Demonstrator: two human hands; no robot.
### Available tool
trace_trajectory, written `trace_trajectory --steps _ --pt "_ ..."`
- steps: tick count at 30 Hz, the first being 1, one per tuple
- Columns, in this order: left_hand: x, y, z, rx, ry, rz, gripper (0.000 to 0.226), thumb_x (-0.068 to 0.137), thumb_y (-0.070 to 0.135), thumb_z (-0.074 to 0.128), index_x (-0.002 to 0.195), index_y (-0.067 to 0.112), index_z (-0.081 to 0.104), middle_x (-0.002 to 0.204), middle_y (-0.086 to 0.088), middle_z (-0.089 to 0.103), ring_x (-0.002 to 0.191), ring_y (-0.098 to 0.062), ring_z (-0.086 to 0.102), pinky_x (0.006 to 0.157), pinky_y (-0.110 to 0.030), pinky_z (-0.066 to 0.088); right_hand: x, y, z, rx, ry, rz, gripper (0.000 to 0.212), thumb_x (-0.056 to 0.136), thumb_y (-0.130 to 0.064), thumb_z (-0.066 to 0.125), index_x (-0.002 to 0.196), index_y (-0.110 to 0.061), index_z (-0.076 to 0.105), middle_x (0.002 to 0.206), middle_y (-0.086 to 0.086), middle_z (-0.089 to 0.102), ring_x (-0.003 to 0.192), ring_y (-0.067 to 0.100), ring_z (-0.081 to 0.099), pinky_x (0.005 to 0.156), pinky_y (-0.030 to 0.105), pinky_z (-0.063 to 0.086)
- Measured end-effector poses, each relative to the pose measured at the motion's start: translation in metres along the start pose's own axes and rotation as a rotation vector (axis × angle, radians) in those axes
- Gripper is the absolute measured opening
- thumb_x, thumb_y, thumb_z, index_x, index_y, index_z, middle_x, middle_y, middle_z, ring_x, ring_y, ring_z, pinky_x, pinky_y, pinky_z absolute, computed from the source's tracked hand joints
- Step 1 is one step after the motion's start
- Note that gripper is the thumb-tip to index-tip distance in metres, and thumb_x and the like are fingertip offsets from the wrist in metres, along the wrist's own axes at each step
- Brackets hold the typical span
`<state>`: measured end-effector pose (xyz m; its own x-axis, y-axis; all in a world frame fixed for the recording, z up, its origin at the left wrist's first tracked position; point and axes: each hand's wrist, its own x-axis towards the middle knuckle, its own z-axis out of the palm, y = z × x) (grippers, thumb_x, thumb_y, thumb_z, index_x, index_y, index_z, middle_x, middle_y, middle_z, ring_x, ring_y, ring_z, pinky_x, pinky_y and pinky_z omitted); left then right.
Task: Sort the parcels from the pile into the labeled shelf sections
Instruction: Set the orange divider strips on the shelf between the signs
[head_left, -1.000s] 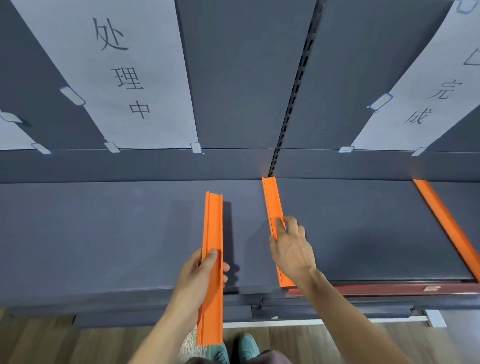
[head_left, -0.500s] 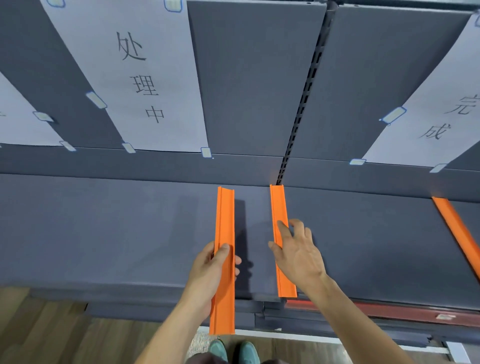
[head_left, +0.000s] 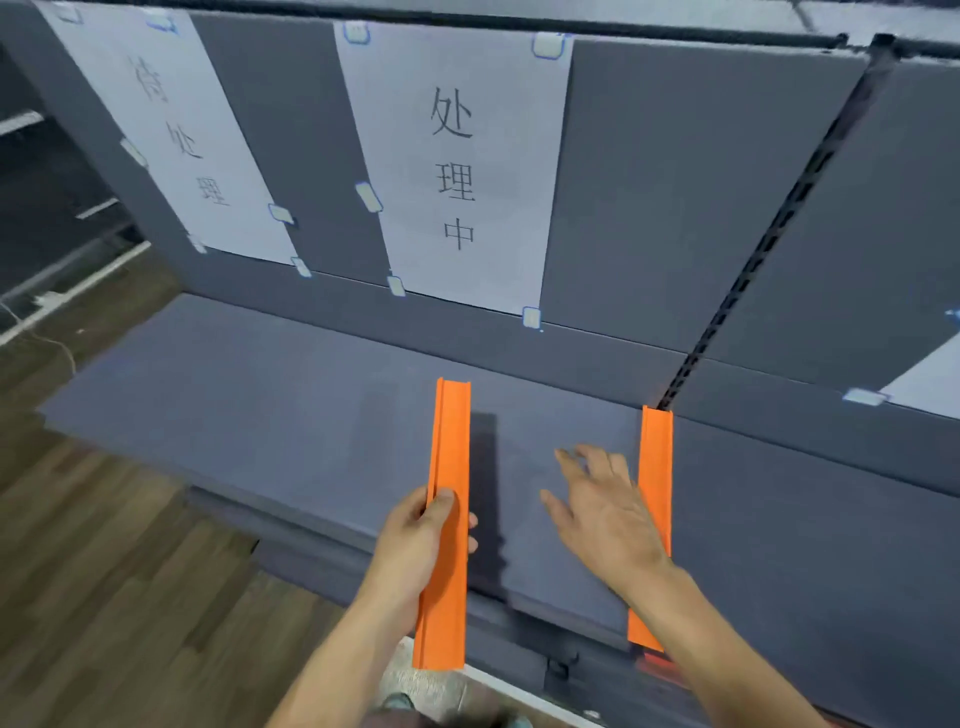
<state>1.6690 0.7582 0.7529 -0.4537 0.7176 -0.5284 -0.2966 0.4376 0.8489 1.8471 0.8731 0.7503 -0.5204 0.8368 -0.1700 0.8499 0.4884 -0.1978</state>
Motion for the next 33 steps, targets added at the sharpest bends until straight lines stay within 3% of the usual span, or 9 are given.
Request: trace_trajectory --steps 4,9,20,26,33 --pt "0.003 0.006 -0.032 -0.021 0.058 -0.01 0.026 0.108 0.029 0.052 0.101 0.009 0.067 0.085 -0.005 0.077 0.062 -0.017 0.068 0.053 -0.028 0.048 0.012 -0.033 -0.003 0.037 -0.024 -0.049 0.063 0.106 -0.046 0.037 0.159 -0.013 0.025 0.161 0.002 0.024 0.146 0.023 0.022 0.119 0.037 0.028" --pt "0.013 0.009 -0.091 0.061 0.099 -0.008 0.035 0.107 0.032 0.053 0.09 0.007 0.07 0.066 0.002 0.07 0.05 -0.01 0.056 0.046 -0.019 0.042 0.025 -0.088 0.005 0.054 -0.045 -0.068 0.062 0.107 -0.045 0.037 0.159 -0.014 0.024 0.16 -0.001 0.026 0.145 0.021 0.023 0.119 0.034 0.025" --pt "0.046 0.026 -0.265 0.112 0.043 -0.018 0.032 0.106 0.033 0.055 0.089 0.009 0.069 0.068 -0.002 0.07 0.05 -0.011 0.057 0.047 -0.024 0.044 0.036 -0.236 0.047 0.152 -0.069 0.05 0.061 0.106 -0.043 0.038 0.16 -0.018 0.022 0.162 -0.002 0.023 0.146 0.019 0.02 0.12 0.031 0.021" --pt "0.062 0.049 -0.28 0.112 -0.018 -0.004 0.036 0.106 0.03 0.055 0.09 0.001 0.068 0.062 -0.001 0.065 0.047 -0.011 0.053 0.045 -0.02 0.041 0.049 -0.276 0.043 0.203 -0.048 0.06 0.061 0.105 -0.043 0.039 0.16 -0.021 0.022 0.161 -0.003 0.025 0.146 0.019 0.019 0.121 0.032 0.021" --pt "0.084 0.075 -0.26 0.118 -0.081 -0.013 0.032 0.105 0.037 0.056 0.089 0.012 0.068 0.071 -0.002 0.07 0.054 -0.012 0.056 0.051 -0.023 0.043 0.082 -0.285 0.029 0.32 -0.004 0.054 0.063 0.105 -0.046 0.04 0.161 -0.022 0.021 0.16 -0.007 0.027 0.145 0.014 0.019 0.117 0.028 0.025"
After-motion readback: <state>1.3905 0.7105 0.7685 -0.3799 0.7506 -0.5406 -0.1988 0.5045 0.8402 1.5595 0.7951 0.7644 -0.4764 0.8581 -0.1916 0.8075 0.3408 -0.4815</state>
